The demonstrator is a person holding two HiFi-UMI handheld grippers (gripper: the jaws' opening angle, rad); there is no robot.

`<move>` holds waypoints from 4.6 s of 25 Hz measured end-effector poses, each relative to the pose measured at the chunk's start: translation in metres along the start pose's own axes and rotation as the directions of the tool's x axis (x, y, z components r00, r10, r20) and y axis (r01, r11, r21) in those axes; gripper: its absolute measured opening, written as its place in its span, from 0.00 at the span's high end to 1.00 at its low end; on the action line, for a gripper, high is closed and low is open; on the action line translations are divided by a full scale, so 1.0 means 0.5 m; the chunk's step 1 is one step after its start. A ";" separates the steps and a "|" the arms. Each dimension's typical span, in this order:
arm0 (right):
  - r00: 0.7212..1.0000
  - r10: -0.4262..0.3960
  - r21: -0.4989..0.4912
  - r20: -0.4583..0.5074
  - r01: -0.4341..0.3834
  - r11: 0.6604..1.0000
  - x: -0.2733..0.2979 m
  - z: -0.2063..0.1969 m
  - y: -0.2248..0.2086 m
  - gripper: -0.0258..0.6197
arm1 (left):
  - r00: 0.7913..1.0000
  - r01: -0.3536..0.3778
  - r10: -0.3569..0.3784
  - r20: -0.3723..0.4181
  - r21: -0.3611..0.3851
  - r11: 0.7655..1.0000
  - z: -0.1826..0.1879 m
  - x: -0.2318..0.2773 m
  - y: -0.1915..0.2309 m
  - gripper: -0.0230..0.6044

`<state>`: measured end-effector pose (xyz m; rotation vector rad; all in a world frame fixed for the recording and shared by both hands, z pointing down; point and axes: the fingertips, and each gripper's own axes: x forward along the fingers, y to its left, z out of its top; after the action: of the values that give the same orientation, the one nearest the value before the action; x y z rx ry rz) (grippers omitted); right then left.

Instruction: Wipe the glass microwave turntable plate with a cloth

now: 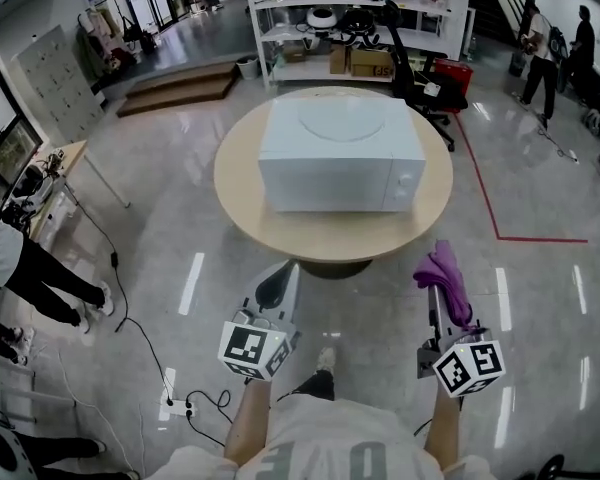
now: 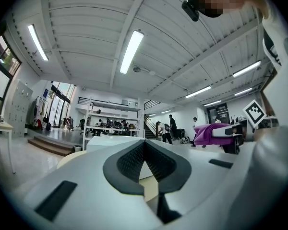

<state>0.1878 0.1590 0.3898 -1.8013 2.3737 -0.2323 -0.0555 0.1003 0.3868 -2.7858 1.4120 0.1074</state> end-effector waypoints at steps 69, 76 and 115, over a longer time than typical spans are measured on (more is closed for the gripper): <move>0.992 0.117 -0.042 -0.053 -0.119 0.992 0.678 0.074 -0.197 0.89 | 0.641 0.122 -0.048 -0.766 0.040 0.992 -0.164 0.744 0.359 0.97; 0.992 0.111 -0.035 -0.066 -0.113 0.993 0.681 0.064 -0.202 0.89 | 0.638 0.134 -0.101 -0.763 -0.019 0.991 -0.166 0.748 0.343 0.97; 0.703 0.563 -0.088 -0.434 -0.655 0.751 0.807 0.033 0.083 0.89 | 0.895 0.006 -0.007 -0.445 -0.003 1.000 -0.137 0.583 0.306 0.97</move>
<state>0.0449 -0.2192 0.3538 -0.9620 3.2531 -0.2340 -0.0033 -0.2281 0.4376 -2.9378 1.4701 -0.5696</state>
